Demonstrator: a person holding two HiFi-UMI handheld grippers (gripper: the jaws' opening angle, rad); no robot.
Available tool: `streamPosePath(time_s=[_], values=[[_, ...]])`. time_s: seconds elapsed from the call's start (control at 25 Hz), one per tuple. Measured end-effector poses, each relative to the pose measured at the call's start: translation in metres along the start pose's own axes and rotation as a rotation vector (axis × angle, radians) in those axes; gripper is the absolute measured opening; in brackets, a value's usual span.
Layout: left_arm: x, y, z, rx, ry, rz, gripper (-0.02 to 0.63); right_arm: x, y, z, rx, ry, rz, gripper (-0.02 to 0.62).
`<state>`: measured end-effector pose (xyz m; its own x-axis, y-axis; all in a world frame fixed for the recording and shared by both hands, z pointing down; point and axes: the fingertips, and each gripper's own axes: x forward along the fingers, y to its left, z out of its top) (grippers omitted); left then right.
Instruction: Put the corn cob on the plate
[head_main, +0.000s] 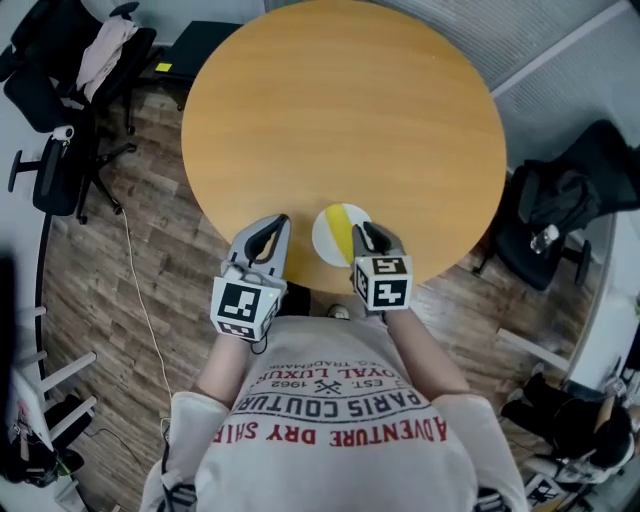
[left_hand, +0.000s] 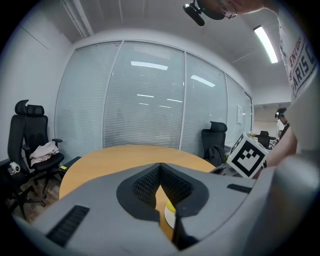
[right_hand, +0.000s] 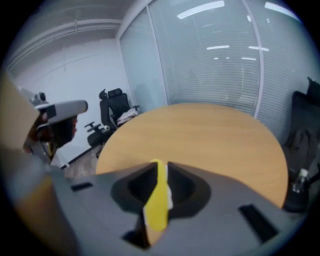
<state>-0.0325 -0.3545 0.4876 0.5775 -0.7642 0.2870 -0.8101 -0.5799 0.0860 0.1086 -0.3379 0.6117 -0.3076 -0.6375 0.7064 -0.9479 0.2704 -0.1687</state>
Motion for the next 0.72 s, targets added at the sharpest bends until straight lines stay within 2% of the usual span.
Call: streamPosePath(time_s=[0.12,0.24,0.4,0.48,0.72], values=[[0.002,-0.005,0.011,0.019,-0.025,-0.008,0.032,-0.02,-0.011,0.023,-0.001,-0.094,-0.032,0.036],[0.003,-0.008,0.026,0.038,-0.057,-0.01,0.032,-0.044,-0.015,0.051,-0.02,-0.214,-0.042,0.029],[0.004,-0.012,0.05,0.067,-0.109,-0.017,0.032,-0.082,-0.013,0.099,-0.12,-0.427,-0.061,0.028],[0.005,-0.016,0.06,0.081,-0.129,-0.026,0.032,-0.101,-0.013,0.117,-0.136,-0.51,-0.064,0.028],[0.008,-0.028,0.084,0.122,-0.174,-0.057,0.032,-0.139,-0.013,0.144,-0.125,-0.641,-0.056,0.028]])
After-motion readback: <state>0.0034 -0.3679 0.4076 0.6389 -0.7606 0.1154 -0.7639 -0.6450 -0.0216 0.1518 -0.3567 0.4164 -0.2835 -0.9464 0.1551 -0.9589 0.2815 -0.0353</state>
